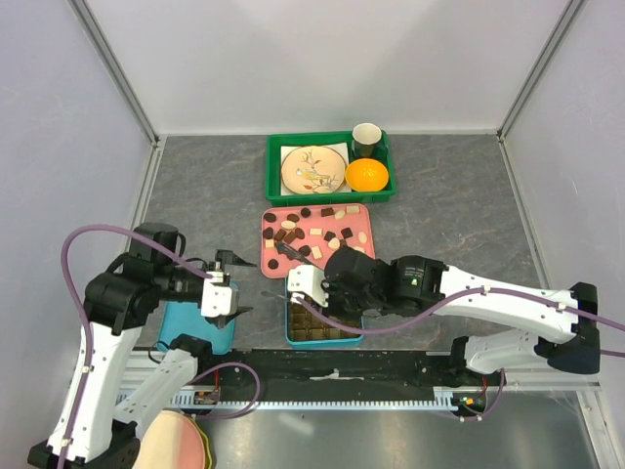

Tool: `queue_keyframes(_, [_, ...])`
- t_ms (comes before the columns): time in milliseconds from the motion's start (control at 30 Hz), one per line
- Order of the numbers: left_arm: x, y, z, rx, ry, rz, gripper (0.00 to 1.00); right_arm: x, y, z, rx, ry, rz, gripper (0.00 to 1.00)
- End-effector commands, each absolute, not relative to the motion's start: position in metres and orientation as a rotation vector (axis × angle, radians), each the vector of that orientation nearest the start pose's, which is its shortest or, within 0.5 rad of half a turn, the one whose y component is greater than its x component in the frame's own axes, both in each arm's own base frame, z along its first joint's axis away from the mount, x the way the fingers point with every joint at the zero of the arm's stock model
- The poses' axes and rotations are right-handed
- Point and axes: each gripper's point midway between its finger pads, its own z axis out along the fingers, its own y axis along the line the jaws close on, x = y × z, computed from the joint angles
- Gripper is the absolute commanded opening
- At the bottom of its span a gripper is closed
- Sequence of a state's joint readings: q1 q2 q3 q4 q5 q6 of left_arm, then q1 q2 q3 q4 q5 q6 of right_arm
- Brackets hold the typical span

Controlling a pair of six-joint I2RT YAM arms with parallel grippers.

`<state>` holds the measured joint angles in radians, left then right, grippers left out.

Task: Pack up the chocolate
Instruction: Pick up the clamp from the center of the board.

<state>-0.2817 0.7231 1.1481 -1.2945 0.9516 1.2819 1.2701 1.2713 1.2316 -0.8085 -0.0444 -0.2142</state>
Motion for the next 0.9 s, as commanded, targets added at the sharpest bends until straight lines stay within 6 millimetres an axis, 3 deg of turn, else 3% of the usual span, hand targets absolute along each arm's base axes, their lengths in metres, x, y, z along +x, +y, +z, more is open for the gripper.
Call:
queue_keyframes(0, [0.081,-0.163,0.287,1.764,1.079,-0.705,0.82,0.107,0.317,0.220,-1.707,1.736,0.473,0.00])
queue_keyframes(233, [0.084,-0.167,0.279,1.755,1.193,-0.856,0.63,0.112,0.330,0.224,-1.731,1.710,0.458,0.00])
queue_keyframes(667, [0.080,-0.163,0.245,1.816,1.324,-0.925,0.63,0.125,0.339,0.232,-1.725,1.676,0.392,0.00])
queue_keyframes(867, [0.089,-0.162,0.239,1.854,1.345,-0.904,0.63,0.127,0.345,0.238,-1.720,1.680,0.396,0.00])
